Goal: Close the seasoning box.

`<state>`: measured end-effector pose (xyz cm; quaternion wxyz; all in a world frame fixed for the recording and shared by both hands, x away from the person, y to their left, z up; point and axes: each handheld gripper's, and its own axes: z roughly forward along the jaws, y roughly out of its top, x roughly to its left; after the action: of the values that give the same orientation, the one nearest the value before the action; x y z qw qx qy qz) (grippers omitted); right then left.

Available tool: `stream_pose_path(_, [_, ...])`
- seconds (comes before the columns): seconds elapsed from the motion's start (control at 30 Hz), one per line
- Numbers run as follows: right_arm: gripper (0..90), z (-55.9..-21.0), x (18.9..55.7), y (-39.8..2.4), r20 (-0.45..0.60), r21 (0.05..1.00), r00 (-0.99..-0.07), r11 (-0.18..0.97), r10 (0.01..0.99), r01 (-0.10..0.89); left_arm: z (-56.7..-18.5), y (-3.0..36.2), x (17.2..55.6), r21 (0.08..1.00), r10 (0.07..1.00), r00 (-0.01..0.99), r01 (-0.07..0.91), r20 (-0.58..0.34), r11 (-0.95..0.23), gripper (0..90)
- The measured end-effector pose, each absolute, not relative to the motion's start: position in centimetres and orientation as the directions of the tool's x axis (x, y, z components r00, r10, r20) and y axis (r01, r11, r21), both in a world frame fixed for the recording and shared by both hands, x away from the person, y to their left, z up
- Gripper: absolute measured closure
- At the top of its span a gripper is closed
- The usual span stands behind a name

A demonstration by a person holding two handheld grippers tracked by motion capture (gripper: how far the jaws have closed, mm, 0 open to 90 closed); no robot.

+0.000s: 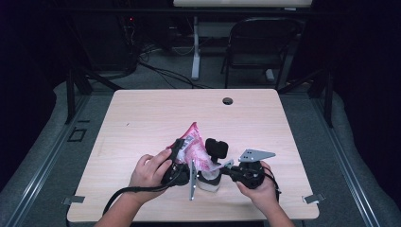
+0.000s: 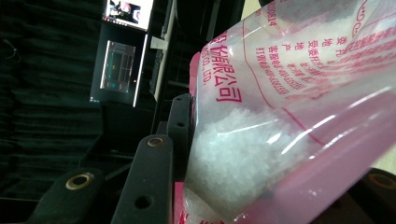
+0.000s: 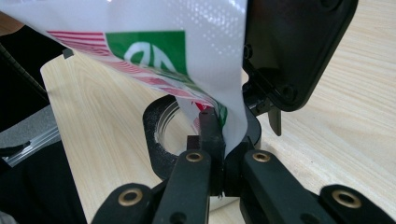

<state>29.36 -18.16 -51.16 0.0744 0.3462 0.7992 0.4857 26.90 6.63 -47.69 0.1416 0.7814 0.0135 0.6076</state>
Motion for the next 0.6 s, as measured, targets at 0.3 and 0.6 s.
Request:
stream_pose_path(0.3, [90.0, -51.22, 29.39, -18.18, 0.222, 0.827, -0.747, 0.284, 0.627, 0.485, -47.61, 6.58, 26.89, 0.242, 0.197, 0.261, -0.153, 0.945, -0.958, 71.3])
stream_pose_path(0.6, [90.0, -51.26, 29.37, -18.11, 0.226, 0.828, -0.747, 0.28, 0.625, 0.485, -47.4, 6.56, 26.83, 0.244, 0.199, 0.259, -0.155, 0.945, -0.957, 71.3])
